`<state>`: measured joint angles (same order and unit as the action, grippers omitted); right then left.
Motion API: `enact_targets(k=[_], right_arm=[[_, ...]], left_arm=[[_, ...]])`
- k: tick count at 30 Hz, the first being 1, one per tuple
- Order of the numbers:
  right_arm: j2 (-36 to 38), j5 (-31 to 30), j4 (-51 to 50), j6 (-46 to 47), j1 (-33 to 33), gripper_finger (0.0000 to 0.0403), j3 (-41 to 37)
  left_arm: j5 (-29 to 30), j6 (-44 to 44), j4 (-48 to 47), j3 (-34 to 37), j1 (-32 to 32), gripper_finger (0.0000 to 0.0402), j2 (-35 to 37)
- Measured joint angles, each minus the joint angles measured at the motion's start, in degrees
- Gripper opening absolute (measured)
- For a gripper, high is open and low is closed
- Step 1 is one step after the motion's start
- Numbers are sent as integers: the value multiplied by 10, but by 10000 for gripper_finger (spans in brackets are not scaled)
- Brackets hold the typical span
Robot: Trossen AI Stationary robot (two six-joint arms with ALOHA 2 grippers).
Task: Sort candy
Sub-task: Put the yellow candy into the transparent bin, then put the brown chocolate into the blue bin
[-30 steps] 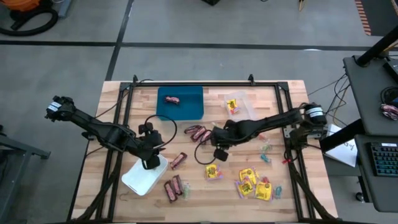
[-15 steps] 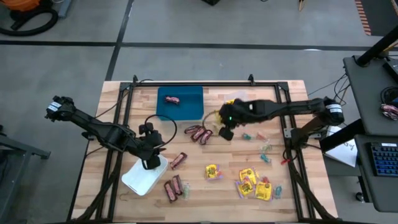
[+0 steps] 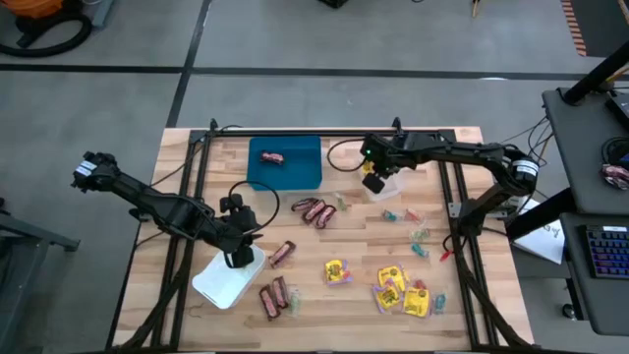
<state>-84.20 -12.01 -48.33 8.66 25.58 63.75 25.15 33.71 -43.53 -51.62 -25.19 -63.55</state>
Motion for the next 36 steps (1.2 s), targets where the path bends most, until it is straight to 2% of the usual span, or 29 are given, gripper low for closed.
enact_targets(k=[10, 25, 36], right_arm=[[1, 0, 96, -18, 15, 17, -77], [1, 0, 113, -8, 15, 116, -80], [42, 0, 112, 16, 2, 120, -81]], left_arm=[[15, -2, 3, 0, 0, 105, 0], [20, -2, 7, 0, 0, 105, 0], [35, -2, 28, 0, 0, 105, 0]])
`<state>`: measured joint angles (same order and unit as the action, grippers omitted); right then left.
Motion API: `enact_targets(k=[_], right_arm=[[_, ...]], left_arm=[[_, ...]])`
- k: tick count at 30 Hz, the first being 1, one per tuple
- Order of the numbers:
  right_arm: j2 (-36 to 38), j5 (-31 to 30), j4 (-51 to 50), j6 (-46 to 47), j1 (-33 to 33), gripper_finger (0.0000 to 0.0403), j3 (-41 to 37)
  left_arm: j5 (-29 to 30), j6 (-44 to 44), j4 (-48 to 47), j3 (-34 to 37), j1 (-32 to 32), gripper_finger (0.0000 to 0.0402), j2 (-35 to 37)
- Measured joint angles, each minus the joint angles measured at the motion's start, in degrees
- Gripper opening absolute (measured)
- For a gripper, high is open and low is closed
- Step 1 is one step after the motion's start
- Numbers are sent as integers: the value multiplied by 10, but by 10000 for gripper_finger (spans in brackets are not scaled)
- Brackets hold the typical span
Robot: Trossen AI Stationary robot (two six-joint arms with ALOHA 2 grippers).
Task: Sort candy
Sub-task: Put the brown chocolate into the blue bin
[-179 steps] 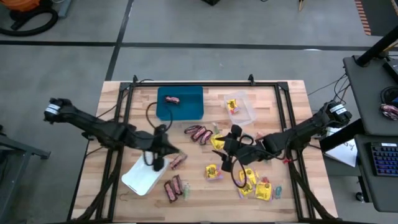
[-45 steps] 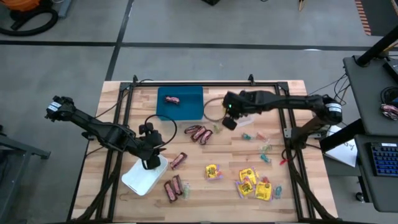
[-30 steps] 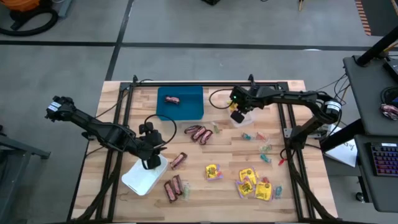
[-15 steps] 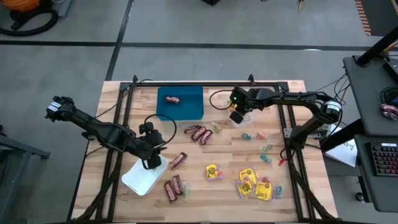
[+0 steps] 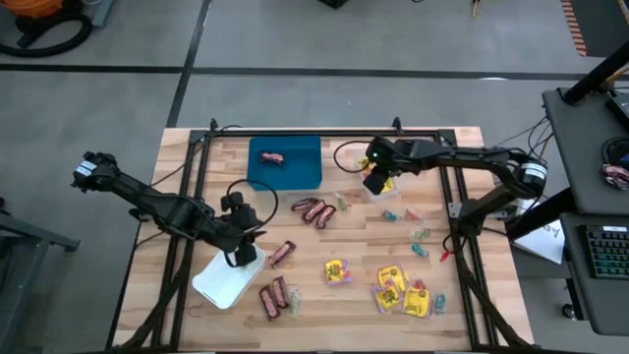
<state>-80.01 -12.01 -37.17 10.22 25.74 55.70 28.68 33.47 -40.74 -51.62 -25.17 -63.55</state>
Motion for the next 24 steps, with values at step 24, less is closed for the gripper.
enact_targets(k=[24], right_arm=[[194, 0, 12, 134, -296, 121, -49]], left_arm=[[-11, -259, 365, 0, 52, 105, -203]])
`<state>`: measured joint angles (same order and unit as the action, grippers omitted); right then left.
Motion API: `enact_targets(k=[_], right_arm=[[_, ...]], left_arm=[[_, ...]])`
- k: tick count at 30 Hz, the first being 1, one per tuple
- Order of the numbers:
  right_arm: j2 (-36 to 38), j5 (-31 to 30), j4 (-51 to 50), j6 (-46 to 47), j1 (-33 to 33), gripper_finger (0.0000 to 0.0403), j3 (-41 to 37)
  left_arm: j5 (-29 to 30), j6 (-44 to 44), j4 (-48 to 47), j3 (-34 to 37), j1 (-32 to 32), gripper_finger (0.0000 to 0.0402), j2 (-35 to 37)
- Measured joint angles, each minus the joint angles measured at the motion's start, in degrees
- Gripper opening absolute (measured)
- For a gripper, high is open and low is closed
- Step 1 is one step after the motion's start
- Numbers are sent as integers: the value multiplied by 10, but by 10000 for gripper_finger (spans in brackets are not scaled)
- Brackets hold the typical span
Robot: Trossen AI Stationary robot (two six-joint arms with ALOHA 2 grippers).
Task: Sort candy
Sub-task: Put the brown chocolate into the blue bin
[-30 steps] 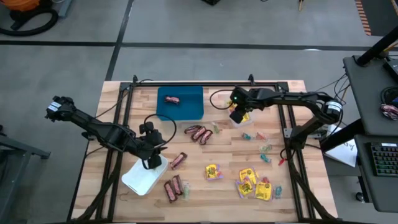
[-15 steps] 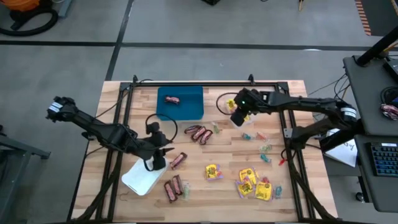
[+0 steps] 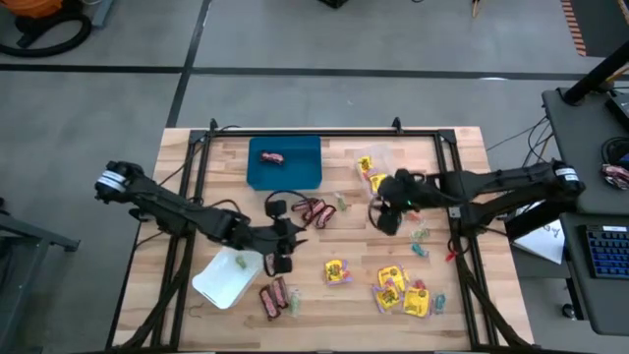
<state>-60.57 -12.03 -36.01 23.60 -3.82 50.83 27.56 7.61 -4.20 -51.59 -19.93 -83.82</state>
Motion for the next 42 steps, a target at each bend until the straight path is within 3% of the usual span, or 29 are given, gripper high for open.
enact_targets(k=[8, 13, 18, 25, 32, 37, 42], right_arm=[[23, -4, 116, 50, -109, 121, -86], [24, -57, 175, 75, -155, 121, -128], [24, -112, 207, 109, -181, 121, -151], [16, -183, 224, 135, -199, 121, -157], [8, -189, 234, 133, -199, 121, -158], [-1, -195, 239, 134, -199, 121, -159], [-4, -195, 245, 133, -199, 121, -159]], left_arm=[[0, -30, 135, 0, 10, 105, -91], [-2, -31, 197, 0, 27, 105, -131], [-62, -31, 259, 0, 58, 105, -166], [-55, -11, 267, 0, 90, 105, -213], [-36, 11, 270, 0, 119, 105, -232], [22, 4, 251, 0, 121, 105, -233], [14, 20, 244, 0, 121, 108, -233]])
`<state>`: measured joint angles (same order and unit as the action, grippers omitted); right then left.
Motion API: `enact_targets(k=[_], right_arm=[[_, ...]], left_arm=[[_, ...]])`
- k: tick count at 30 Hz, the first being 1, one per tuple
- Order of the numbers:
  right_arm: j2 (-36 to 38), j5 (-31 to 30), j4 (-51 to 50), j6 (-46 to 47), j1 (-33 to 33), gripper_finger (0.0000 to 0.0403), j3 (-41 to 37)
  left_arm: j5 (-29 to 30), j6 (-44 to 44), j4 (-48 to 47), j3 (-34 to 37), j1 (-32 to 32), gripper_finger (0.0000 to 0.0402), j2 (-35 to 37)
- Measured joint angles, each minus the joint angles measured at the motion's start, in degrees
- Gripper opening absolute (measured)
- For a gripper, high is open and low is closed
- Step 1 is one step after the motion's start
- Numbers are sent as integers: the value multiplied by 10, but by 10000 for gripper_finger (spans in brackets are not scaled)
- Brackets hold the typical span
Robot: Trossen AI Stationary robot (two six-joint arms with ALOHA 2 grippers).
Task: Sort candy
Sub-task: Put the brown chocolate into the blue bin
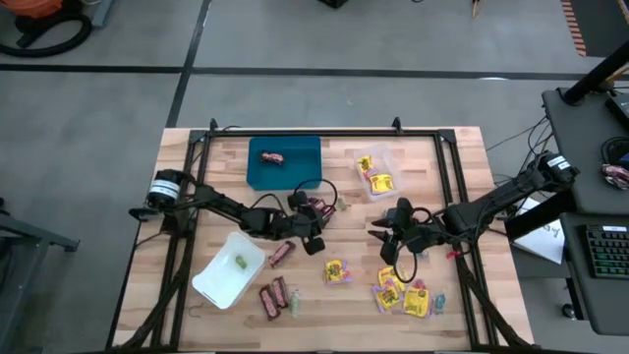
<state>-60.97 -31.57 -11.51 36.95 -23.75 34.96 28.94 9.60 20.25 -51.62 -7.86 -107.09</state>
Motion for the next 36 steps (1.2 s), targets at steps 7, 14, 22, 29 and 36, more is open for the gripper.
enact_targets(k=[7, 14, 22, 29, 36], right_arm=[[0, -1, 1, 0, 0, 121, -1], [0, -1, 4, 0, 0, 121, -1], [0, -1, 7, 0, 0, 121, -1], [0, -1, 12, 0, 0, 121, -1], [0, -1, 13, 0, 0, 121, -1]], left_arm=[[-10, 44, -2, 0, 0, 155, -23], [9, 59, 3, 0, 0, 205, -54], [11, 59, 3, 0, 0, 183, -69], [11, 55, 3, 0, 0, 81, -69], [-35, 55, 2, 0, 0, 28, -50]])
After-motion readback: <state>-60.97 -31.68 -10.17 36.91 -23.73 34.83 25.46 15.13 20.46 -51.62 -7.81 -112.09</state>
